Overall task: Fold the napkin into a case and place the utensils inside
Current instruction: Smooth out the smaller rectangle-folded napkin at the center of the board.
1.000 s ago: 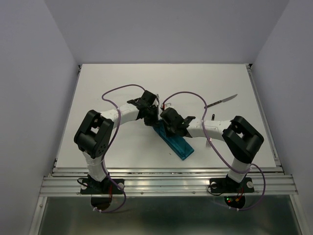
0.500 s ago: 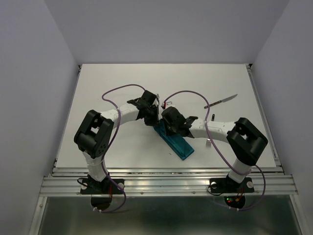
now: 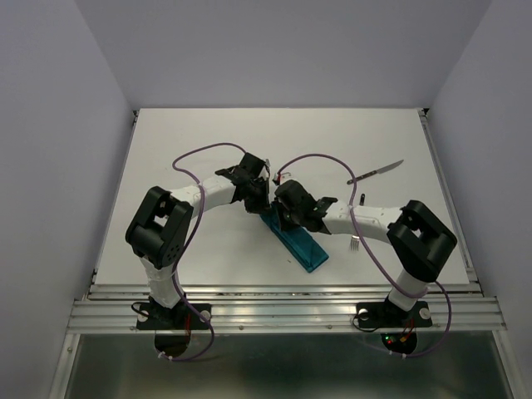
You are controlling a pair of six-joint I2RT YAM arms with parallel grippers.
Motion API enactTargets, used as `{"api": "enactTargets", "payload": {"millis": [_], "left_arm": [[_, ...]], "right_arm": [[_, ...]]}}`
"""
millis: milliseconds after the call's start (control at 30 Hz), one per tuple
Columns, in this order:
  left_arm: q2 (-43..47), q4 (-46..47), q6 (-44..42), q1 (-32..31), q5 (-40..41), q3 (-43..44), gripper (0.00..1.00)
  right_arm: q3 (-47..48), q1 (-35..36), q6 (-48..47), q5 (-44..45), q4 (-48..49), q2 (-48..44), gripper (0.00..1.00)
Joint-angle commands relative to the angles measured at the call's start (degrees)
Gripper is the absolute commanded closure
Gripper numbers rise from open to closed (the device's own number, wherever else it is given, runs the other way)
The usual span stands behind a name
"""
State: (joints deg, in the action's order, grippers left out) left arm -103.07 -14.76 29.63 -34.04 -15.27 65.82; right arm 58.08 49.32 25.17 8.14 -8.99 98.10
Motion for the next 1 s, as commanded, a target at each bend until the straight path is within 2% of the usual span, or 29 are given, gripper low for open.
{"api": "enactTargets", "payload": {"millis": [0, 633, 733, 767, 833, 967], "left_arm": [[2.7, 1.1, 0.0, 0.1, -1.0, 1.0, 1.00], [3.5, 1.0, 0.1, 0.3, -1.8, 1.4, 1.00], [3.5, 1.1, 0.1, 0.3, -2.0, 1.4, 1.00], [3.4, 1.1, 0.1, 0.3, -2.1, 1.3, 1.00], [3.4, 1.5, 0.2, 0.3, -2.4, 1.2, 1.00], [3.5, 1.7, 0.1, 0.4, -2.6, 1.0, 1.00]], "right_arm": [[0.1, 0.6, -0.6, -2.1, 1.6, -3.4, 0.99], [-1.8, 0.6, 1.2, -4.3, 2.8, 1.9, 0.99], [-2.1, 0.6, 1.5, -3.8, 2.8, 0.1, 0.92], [-2.0, 0.6, 1.5, -3.8, 2.8, -0.4, 0.85], [-1.7, 0.6, 1.5, -3.7, 2.7, -1.7, 0.78], [-1.1, 0.6, 2.0, -2.3, 2.8, -3.6, 0.75]]}}
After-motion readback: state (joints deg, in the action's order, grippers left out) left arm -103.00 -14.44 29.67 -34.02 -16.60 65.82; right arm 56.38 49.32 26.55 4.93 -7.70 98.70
